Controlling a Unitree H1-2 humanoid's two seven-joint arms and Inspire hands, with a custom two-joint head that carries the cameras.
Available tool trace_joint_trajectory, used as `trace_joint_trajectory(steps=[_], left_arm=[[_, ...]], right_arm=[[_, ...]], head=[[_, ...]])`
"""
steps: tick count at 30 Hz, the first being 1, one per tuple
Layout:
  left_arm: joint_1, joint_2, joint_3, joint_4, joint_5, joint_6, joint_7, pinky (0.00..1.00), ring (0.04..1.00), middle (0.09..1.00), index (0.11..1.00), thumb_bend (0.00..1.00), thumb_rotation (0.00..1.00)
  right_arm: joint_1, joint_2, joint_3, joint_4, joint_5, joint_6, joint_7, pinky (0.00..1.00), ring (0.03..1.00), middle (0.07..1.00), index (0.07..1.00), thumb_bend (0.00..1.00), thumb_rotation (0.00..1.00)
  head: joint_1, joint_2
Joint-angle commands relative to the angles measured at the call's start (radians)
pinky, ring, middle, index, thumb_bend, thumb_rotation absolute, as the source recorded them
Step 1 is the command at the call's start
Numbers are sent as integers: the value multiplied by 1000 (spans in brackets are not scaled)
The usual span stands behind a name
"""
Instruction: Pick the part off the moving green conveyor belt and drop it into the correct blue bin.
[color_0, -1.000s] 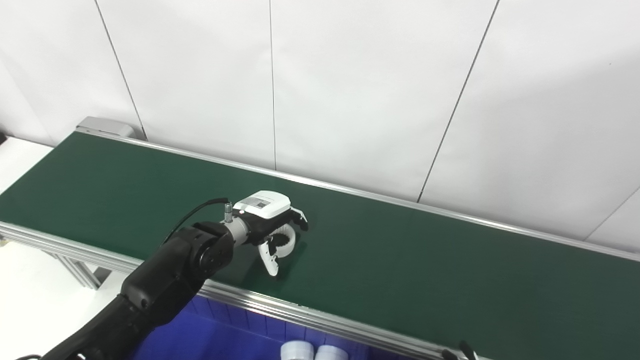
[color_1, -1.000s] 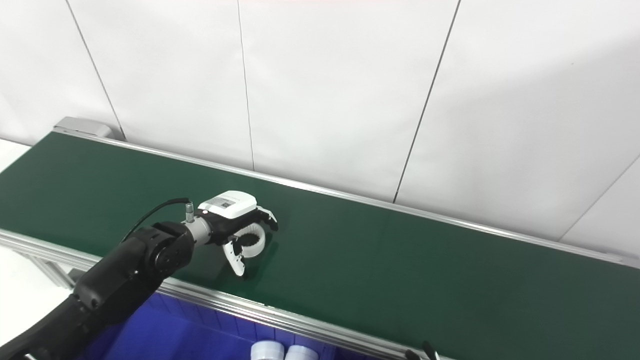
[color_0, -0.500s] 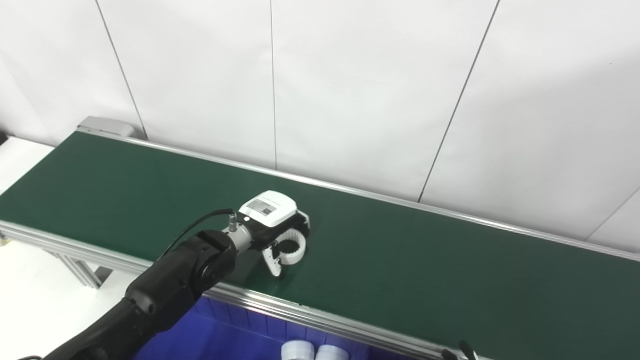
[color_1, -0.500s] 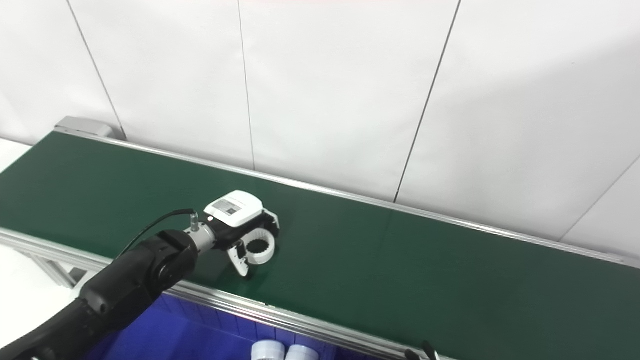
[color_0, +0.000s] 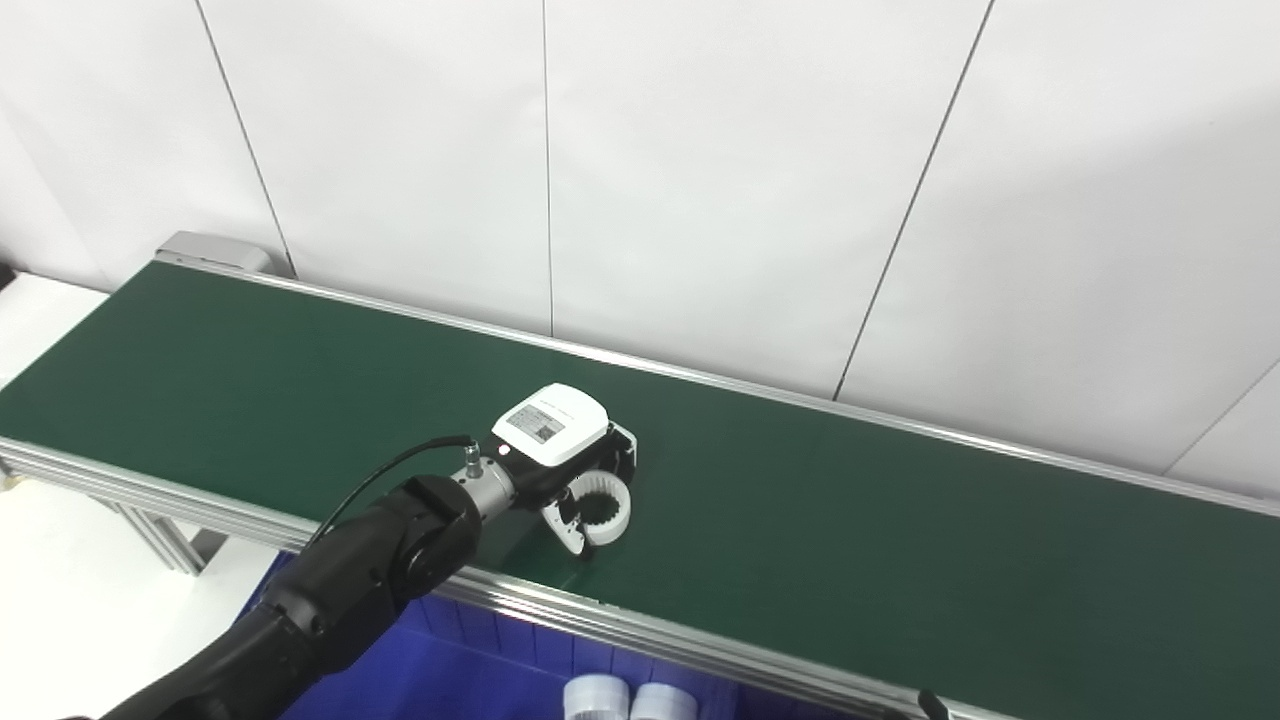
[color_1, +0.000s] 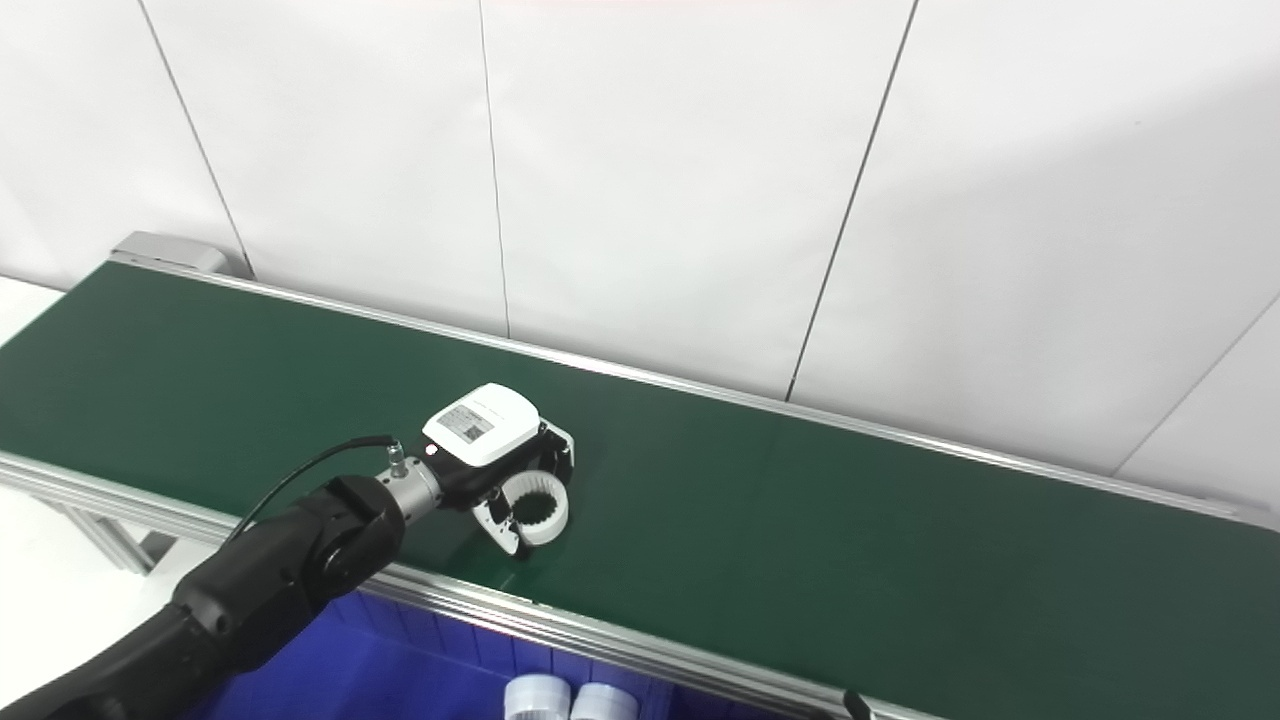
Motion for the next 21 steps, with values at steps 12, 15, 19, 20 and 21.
trace_joint_trajectory(steps=[12,15,19,20,21], left_arm=[[4,30,55,-94,-29,27,-32,446,416,465,518,501,0],[42,23,113,-194,-111,45,-83,462,427,477,511,501,0],[90,20,174,-324,-184,75,-142,380,425,499,522,480,0],[103,20,189,-357,-202,80,-155,360,422,500,527,477,0],[115,21,203,-388,-220,86,-169,349,420,499,530,475,0]], right_arm=[[-8,0,-1,-23,-3,-51,5,757,793,836,937,247,963],[-9,1,-2,-21,1,-51,8,756,794,837,937,241,956],[-10,3,-4,-18,-2,-51,3,758,795,836,932,253,946],[-11,3,-4,-19,-4,-51,1,755,793,834,930,261,946],[-11,3,-5,-18,-5,-51,0,754,792,834,929,266,948]], head=[[-4,-3],[-5,-4],[-5,-4],[-6,-3],[-7,-3]])
